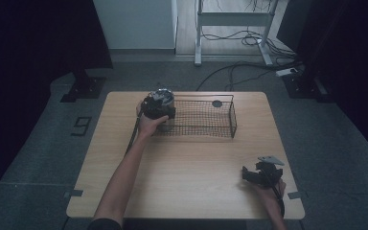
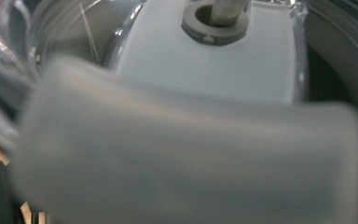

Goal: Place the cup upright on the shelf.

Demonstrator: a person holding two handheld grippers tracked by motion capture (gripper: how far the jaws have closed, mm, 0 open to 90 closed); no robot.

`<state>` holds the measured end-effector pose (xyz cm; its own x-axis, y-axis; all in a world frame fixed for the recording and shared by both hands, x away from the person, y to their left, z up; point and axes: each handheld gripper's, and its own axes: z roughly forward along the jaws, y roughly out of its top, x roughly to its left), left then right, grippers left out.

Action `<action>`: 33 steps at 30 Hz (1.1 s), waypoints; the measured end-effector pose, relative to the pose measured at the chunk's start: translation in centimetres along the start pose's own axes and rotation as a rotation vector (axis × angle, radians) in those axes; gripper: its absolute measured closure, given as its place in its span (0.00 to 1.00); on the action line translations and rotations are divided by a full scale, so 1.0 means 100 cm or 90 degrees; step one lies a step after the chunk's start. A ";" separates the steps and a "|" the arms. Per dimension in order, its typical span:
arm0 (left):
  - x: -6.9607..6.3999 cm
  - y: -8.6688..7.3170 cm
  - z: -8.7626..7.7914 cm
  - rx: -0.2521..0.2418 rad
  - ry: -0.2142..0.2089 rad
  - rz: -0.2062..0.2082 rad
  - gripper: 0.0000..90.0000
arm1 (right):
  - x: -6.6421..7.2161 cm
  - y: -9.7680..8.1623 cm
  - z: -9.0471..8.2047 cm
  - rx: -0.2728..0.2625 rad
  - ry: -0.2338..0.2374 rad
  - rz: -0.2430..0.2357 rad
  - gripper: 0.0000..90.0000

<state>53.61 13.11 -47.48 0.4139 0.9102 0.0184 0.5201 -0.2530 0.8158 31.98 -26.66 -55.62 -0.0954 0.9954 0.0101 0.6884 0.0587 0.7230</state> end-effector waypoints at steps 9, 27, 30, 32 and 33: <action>-0.005 0.003 -0.012 -0.037 0.002 0.004 0.00 | 0.000 0.000 0.000 0.000 0.001 0.000 0.04; -0.002 0.001 -0.053 -0.071 0.019 0.010 0.00 | 0.000 0.000 0.000 0.000 0.001 0.000 0.04; -0.002 -0.004 -0.062 -0.082 0.015 0.003 0.00 | 0.000 0.000 0.000 0.000 0.001 0.001 0.04; -0.002 -0.007 -0.069 -0.085 0.011 0.004 0.00 | 0.000 0.000 0.000 0.000 0.001 0.001 0.04; -0.002 -0.007 -0.069 -0.085 0.011 0.004 0.00 | 0.000 0.000 0.000 0.000 0.001 0.001 0.04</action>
<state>48.02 15.37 -44.10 0.4032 0.9146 0.0320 0.4133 -0.2131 0.8853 31.93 -26.69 -55.60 -0.0959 0.9953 0.0118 0.6888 0.0578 0.7227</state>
